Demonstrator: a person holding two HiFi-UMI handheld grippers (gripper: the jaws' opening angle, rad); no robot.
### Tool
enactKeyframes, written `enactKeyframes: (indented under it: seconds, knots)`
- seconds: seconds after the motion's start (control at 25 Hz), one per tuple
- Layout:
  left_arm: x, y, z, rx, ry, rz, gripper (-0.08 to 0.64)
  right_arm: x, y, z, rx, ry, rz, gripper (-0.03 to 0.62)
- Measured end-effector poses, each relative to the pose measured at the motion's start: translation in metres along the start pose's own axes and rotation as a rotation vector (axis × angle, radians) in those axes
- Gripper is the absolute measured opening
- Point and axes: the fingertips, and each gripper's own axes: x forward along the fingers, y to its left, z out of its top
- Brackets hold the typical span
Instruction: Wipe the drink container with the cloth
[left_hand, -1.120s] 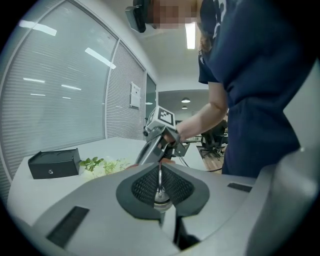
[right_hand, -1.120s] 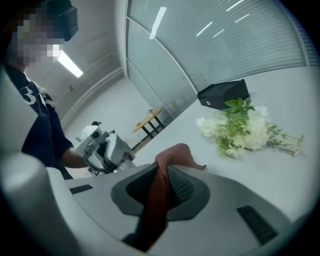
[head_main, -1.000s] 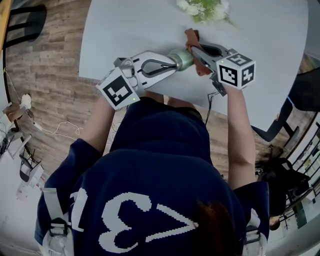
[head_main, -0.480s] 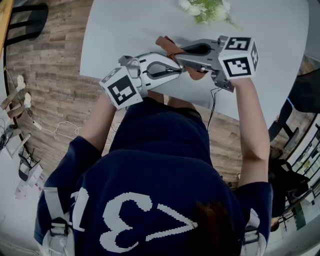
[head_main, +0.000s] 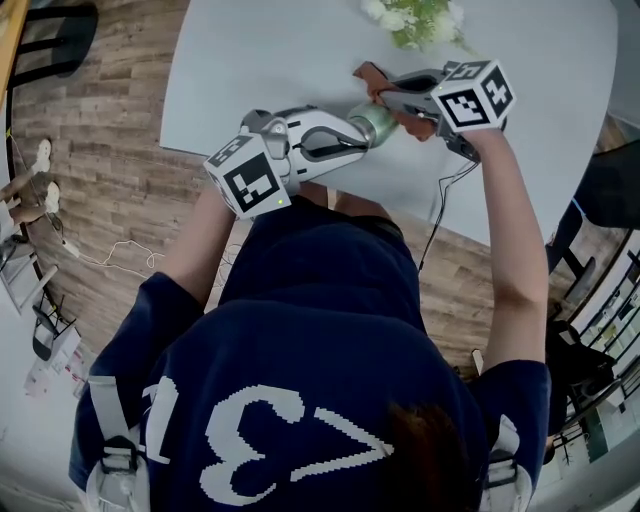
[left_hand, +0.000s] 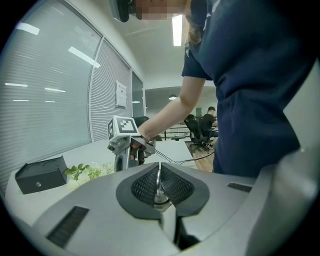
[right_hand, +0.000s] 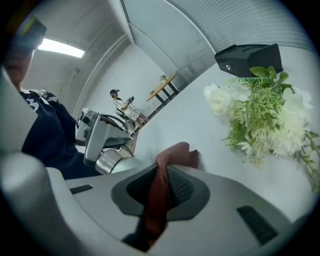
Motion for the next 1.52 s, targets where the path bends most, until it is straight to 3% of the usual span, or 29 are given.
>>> enactKeyframes:
  seconds: [0.2, 0.32, 0.4, 0.56, 0.76, 0.84, 1.0, 1.32, 1.4, 1.52]
  knots:
    - [0.004, -0.005, 0.000, 0.014, -0.015, -0.026, 0.023, 0.002, 0.044, 0.022, -0.057, 0.020, 0.121, 0.055]
    - [0.006, -0.009, 0.001, 0.023, -0.015, -0.035, 0.023, 0.006, 0.087, 0.036, -0.109, 0.069, 0.242, 0.055]
    - [0.005, -0.007, -0.001, 0.022, -0.008, -0.027, 0.023, 0.010, 0.099, 0.042, -0.134, 0.107, 0.270, 0.054]
    - [0.001, -0.003, -0.003, 0.021, 0.000, -0.016, 0.023, 0.018, 0.084, 0.042, -0.118, 0.121, 0.242, 0.054]
    - [0.003, -0.005, -0.003, 0.034, 0.007, -0.022, 0.023, 0.023, 0.023, 0.023, -0.054, 0.122, 0.090, 0.054]
    - [0.005, -0.007, -0.001, 0.040, 0.006, -0.019, 0.024, 0.024, 0.004, 0.008, -0.015, 0.139, 0.066, 0.054]
    - [0.002, -0.003, -0.001, 0.044, 0.001, -0.026, 0.025, 0.030, 0.006, 0.003, 0.011, 0.170, 0.114, 0.054]
    - [0.003, -0.003, -0.001, 0.058, 0.003, -0.026, 0.023, 0.023, 0.090, 0.047, -0.046, 0.192, 0.375, 0.054]
    - [0.003, -0.002, 0.000, 0.052, 0.011, -0.016, 0.023, 0.027, 0.085, 0.044, -0.030, 0.213, 0.358, 0.054]
    - [0.003, -0.001, 0.000, 0.044, 0.013, -0.003, 0.025, 0.034, 0.055, 0.031, -0.013, 0.230, 0.259, 0.054]
